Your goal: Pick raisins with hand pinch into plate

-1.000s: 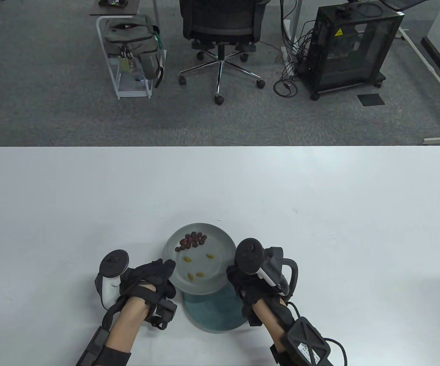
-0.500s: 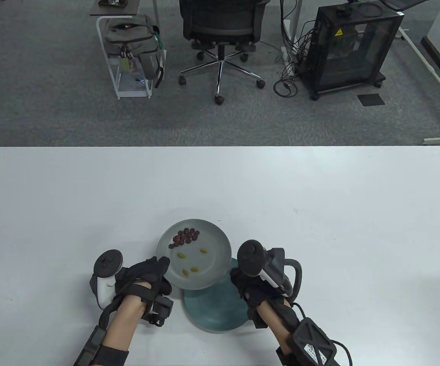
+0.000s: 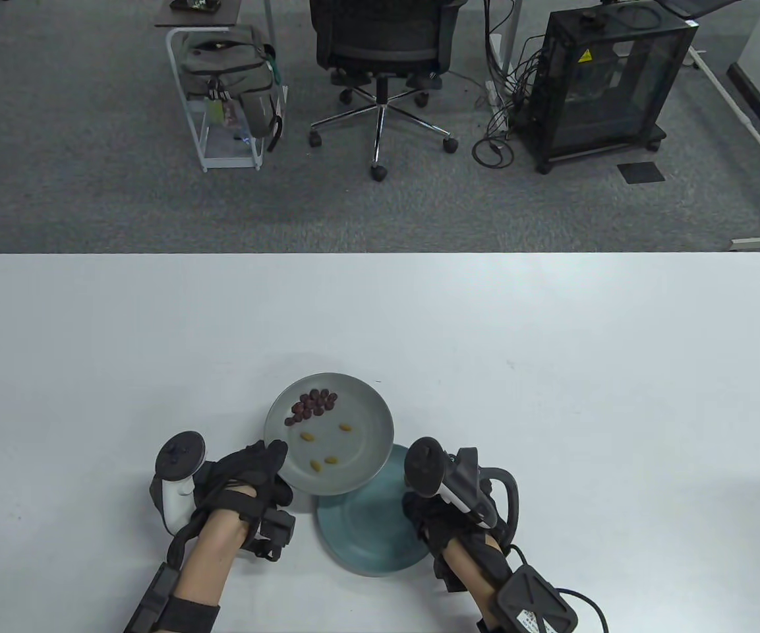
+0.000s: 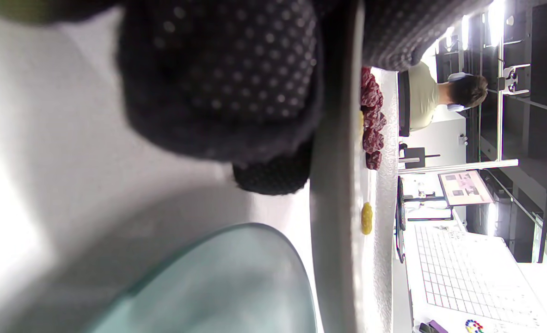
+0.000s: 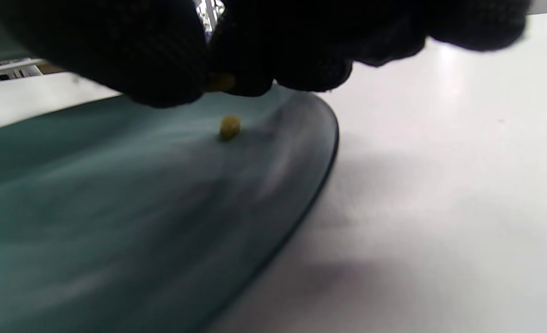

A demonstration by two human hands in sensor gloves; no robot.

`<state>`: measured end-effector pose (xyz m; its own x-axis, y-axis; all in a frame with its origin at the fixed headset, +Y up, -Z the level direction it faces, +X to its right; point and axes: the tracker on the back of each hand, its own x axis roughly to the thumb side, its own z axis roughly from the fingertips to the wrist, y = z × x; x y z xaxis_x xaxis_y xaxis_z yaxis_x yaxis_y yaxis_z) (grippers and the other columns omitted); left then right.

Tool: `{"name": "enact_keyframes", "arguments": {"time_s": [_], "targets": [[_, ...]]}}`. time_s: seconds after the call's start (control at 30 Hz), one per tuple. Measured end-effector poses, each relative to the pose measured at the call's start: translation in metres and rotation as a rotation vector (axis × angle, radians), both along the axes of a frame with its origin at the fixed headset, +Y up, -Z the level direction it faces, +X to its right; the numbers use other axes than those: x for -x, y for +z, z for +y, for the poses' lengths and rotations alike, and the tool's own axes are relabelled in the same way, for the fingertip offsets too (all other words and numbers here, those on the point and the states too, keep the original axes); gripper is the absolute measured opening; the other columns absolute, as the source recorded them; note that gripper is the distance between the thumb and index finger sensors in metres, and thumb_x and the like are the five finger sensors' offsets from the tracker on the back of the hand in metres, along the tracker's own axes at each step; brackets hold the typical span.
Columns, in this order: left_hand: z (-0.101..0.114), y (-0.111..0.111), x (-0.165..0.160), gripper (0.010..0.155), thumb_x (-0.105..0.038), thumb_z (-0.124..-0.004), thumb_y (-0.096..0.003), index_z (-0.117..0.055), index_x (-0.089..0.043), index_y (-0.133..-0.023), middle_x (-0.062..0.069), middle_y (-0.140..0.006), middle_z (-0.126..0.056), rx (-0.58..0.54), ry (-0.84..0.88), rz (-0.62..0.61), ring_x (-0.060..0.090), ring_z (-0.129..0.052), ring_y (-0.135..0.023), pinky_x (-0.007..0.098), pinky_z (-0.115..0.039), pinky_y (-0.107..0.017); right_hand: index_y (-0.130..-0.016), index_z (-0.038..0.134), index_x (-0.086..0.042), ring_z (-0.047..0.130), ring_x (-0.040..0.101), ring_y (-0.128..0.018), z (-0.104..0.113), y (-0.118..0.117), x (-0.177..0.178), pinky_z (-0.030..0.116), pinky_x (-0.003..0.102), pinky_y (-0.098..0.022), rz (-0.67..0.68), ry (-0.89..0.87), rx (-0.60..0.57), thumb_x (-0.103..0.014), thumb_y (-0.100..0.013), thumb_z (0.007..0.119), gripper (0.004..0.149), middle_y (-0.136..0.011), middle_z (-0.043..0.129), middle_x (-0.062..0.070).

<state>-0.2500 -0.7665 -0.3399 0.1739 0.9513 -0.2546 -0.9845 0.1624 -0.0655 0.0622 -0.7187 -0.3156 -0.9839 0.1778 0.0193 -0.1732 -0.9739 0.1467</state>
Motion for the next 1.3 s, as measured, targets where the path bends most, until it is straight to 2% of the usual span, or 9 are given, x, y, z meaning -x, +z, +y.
{"name": "enact_keyframes", "arguments": {"time_s": [0.37, 0.7, 0.87, 0.93, 1.17, 1.3], "targets": [[0.000, 0.001, 0.000, 0.052, -0.036, -0.078, -0.0507, -0.079, 0.007, -0.079, 0.016, -0.055, -0.111, -0.001, -0.001, 0.004, 0.020, -0.106, -0.016, 0.037, -0.084, -0.013, -0.078, 0.086, -0.010, 0.089, 0.026, -0.045, -0.012, 0.007, 0.019, 0.081, 0.044, -0.037, 0.044, 0.181, 0.009, -0.045, -0.040, 0.094, 0.052, -0.066, 0.094, 0.013], [-0.001, 0.000, 0.000, 0.052, -0.036, -0.078, -0.0507, -0.079, 0.007, -0.079, 0.016, -0.055, -0.111, 0.000, -0.014, -0.002, 0.021, -0.106, -0.017, 0.037, -0.084, -0.013, -0.078, 0.086, -0.010, 0.089, 0.026, -0.046, -0.014, 0.009, 0.027, 0.081, 0.044, -0.038, 0.067, 0.285, -0.018, -0.044, -0.041, 0.095, 0.051, -0.067, 0.093, 0.012], [-0.001, 0.000, 0.000, 0.052, -0.036, -0.078, -0.0507, -0.079, 0.007, -0.079, 0.017, -0.055, -0.111, 0.002, -0.015, -0.001, 0.021, -0.106, -0.017, 0.038, -0.084, -0.013, -0.079, 0.085, -0.013, 0.088, 0.025, -0.048, -0.011, 0.009, 0.025, 0.081, 0.044, -0.039, 0.064, 0.271, -0.001, -0.048, -0.039, 0.095, 0.053, -0.068, 0.092, 0.011], [-0.001, 0.000, 0.000, 0.052, -0.036, -0.078, -0.0507, -0.079, 0.007, -0.079, 0.016, -0.055, -0.111, 0.002, -0.017, -0.001, 0.021, -0.106, -0.017, 0.037, -0.084, -0.013, -0.078, 0.086, -0.014, 0.089, 0.025, -0.047, -0.007, 0.009, 0.021, 0.081, 0.044, -0.039, 0.050, 0.237, -0.033, -0.047, -0.040, 0.095, 0.052, -0.068, 0.093, 0.010], [-0.002, 0.001, -0.001, 0.052, -0.036, -0.078, -0.0507, -0.079, 0.007, -0.079, 0.016, -0.055, -0.111, 0.004, -0.018, -0.005, 0.021, -0.106, -0.017, 0.038, -0.084, -0.013, -0.079, 0.086, -0.013, 0.089, 0.026, -0.048, 0.013, 0.005, -0.006, 0.081, 0.044, -0.039, -0.029, 0.074, -0.086, -0.047, -0.041, 0.092, 0.051, -0.069, 0.092, 0.011], [-0.002, 0.000, -0.004, 0.052, -0.036, -0.078, -0.0507, -0.079, 0.007, -0.079, 0.017, -0.055, -0.111, 0.002, -0.023, -0.019, 0.021, -0.106, -0.017, 0.038, -0.084, -0.013, -0.079, 0.086, -0.013, 0.089, 0.026, -0.048, 0.020, 0.003, -0.019, 0.081, 0.044, -0.039, -0.059, 0.039, -0.097, -0.047, -0.042, 0.092, 0.051, -0.069, 0.092, 0.011]]}}
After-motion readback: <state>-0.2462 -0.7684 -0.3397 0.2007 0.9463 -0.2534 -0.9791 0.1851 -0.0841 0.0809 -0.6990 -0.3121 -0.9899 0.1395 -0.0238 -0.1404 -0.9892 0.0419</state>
